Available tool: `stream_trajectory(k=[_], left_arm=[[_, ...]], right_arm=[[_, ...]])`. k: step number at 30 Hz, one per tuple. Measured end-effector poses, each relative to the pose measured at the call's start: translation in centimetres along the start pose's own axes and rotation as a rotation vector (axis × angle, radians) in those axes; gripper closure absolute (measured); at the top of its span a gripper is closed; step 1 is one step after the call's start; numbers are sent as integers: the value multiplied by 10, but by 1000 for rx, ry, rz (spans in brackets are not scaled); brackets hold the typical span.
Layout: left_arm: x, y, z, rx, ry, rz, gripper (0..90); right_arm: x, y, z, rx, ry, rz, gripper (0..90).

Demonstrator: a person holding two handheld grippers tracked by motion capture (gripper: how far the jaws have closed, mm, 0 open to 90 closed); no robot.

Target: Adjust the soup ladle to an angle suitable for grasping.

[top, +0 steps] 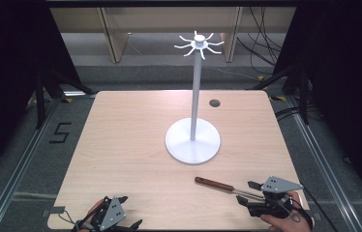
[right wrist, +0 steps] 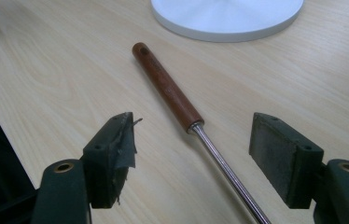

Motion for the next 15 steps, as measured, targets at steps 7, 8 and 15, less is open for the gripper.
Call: stream_trajectory(k=[7, 8, 15], left_arm=[[0, 0, 0, 7, -11, -2, 164], [1, 0, 0, 9, -17, -5, 163], [2, 0, 0, -2, -32, -4, 164]], right_arm=[[-5, 0, -4, -11, -20, 39, 337], [-6, 0, -5, -2, -26, 53, 340], [-16, 0, -17, -12, -111, 99, 375]])
Point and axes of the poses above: each handheld gripper's, and its own axes: z roughly backward along the jaws, x roughly out of its underside, y roughly to its right, the point moved 5 cm from there along -z, roughly forward along the jaws, and after that the axes turned 7 degrees about x, right-handed, at the moved point
